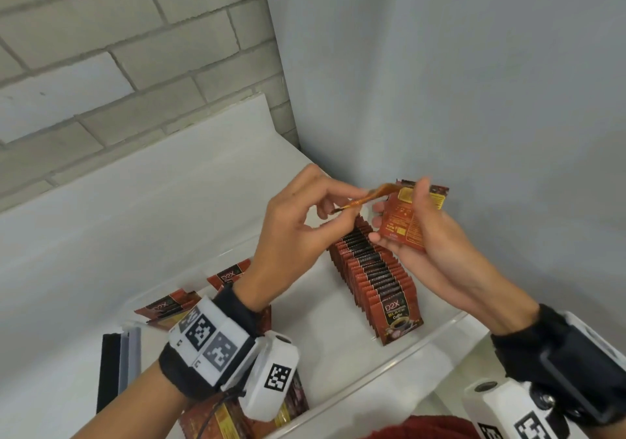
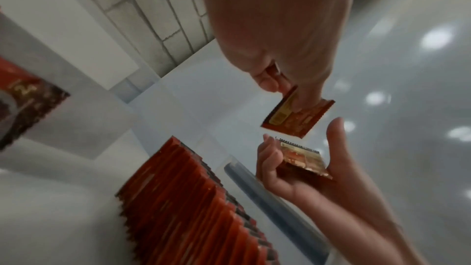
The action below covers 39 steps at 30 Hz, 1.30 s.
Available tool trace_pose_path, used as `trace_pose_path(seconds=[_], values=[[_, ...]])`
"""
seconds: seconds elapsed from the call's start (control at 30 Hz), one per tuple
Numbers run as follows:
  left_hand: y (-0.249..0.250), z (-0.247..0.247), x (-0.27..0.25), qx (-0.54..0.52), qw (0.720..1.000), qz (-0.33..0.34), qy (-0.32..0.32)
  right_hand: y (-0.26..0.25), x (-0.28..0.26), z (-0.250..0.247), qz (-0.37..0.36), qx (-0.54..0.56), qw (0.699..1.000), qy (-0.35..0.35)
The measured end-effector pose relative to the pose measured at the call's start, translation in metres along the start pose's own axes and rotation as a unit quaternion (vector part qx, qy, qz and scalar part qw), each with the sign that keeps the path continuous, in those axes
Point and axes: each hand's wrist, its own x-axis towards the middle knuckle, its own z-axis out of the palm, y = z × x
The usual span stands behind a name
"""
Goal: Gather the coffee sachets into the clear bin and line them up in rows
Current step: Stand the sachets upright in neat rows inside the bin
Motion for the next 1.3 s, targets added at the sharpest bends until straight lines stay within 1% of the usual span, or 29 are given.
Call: trace_pose_path(seconds=[0.07,0.13,0.27,0.33,0.47,0.53,0.6,0.67,0.7,0.73,0.8,0.93,1.03,1.17,1.23,1.3], values=[[-0.002,0.002,-0.002,0.038,0.998,0.043,-0.007,-0.001,0.0,0.002,0.017,0.019,1.0,-0.002],[-0.007,0.003,-0.005,0.056,0.996,0.059,-0.033,-0.004,-0.003,0.006,0.038,0.024,0.999,-0.009],[-0.011,0.002,-0.006,0.062,0.995,0.054,-0.055,-0.008,-0.006,0.007,0.043,0.023,0.999,-0.001],[-0.011,0.001,-0.006,0.063,0.995,0.051,-0.058,-0.008,-0.006,0.005,0.033,0.0,0.999,0.011],[-0.012,0.0,-0.005,0.063,0.995,0.042,-0.057,-0.007,-0.005,0.002,0.014,-0.045,0.999,0.015],[-0.011,0.0,-0.005,0.047,0.998,0.019,-0.041,-0.006,-0.005,0.002,0.01,-0.051,0.998,0.022],[-0.008,0.001,-0.003,0.018,0.999,-0.04,-0.016,-0.006,-0.005,0.002,0.007,-0.04,0.999,0.026],[-0.002,0.001,-0.002,-0.063,0.989,-0.13,-0.015,-0.005,-0.004,0.002,-0.001,-0.022,0.999,0.032],[0.0,0.002,-0.001,-0.107,0.981,-0.159,-0.023,-0.005,-0.004,0.001,-0.005,-0.015,0.999,0.037],[0.0,0.003,-0.002,-0.138,0.975,-0.17,-0.033,-0.004,-0.004,0.001,-0.007,-0.011,0.999,0.039],[-0.002,0.005,-0.004,-0.165,0.968,-0.178,-0.056,-0.004,-0.004,-0.001,-0.008,-0.014,0.999,0.033],[-0.001,0.001,-0.002,-0.195,0.954,-0.217,-0.075,-0.005,-0.002,-0.003,-0.024,-0.019,0.999,0.018],[0.002,-0.005,0.0,-0.191,0.954,-0.208,-0.104,-0.005,-0.002,-0.003,-0.032,-0.035,0.999,-0.001],[0.003,-0.011,0.003,-0.17,0.962,-0.178,-0.115,-0.003,-0.003,-0.003,-0.017,-0.057,0.998,-0.025],[0.005,-0.01,0.004,-0.183,0.958,-0.185,-0.122,-0.003,-0.004,-0.003,-0.021,-0.05,0.998,-0.024],[0.006,-0.01,0.005,-0.204,0.949,-0.207,-0.124,-0.004,-0.004,-0.001,-0.037,-0.039,0.998,-0.016]])
